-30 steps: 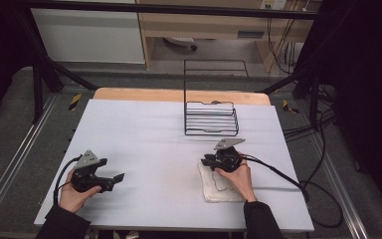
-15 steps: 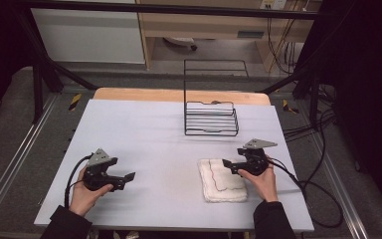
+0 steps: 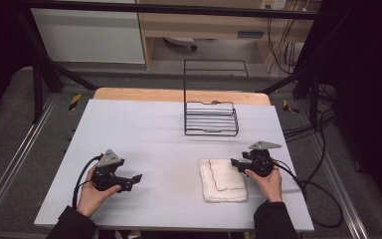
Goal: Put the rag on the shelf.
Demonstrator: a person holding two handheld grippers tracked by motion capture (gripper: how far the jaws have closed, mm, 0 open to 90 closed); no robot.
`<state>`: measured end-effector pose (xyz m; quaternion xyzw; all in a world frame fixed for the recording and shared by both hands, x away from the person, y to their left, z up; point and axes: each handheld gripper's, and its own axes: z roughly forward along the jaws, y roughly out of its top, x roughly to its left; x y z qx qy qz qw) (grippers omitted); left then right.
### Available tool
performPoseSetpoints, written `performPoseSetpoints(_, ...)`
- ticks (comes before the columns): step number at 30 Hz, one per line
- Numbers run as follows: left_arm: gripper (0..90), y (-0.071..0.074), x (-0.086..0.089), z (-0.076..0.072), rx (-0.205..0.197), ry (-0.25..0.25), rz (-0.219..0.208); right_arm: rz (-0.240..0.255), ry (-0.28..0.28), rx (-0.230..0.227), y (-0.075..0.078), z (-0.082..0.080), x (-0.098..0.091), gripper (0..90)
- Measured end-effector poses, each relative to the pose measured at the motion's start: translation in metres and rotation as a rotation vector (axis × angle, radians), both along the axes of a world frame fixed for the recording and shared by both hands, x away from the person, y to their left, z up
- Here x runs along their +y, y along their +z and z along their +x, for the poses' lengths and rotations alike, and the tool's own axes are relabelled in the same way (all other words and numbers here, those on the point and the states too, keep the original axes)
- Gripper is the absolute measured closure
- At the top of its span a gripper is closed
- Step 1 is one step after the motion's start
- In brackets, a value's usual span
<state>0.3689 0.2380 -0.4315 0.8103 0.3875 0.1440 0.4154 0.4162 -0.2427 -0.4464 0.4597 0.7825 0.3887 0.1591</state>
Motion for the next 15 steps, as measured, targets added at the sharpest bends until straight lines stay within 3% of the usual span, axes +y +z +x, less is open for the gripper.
performPoseSetpoints(7, 8.0, -0.0016, -0.0013, 0.0008, 0.0, -0.002, 0.004, 0.019, 0.012, 0.048, -0.0023, 0.0029, 0.0001, 55.5)
performPoseSetpoints(15, 8.1, -0.0024, -0.0007, 0.0004, 0.004, -0.004, 0.007, 0.032, 0.012, 0.098, -0.005, 0.0037, 0.0027, 61.5)
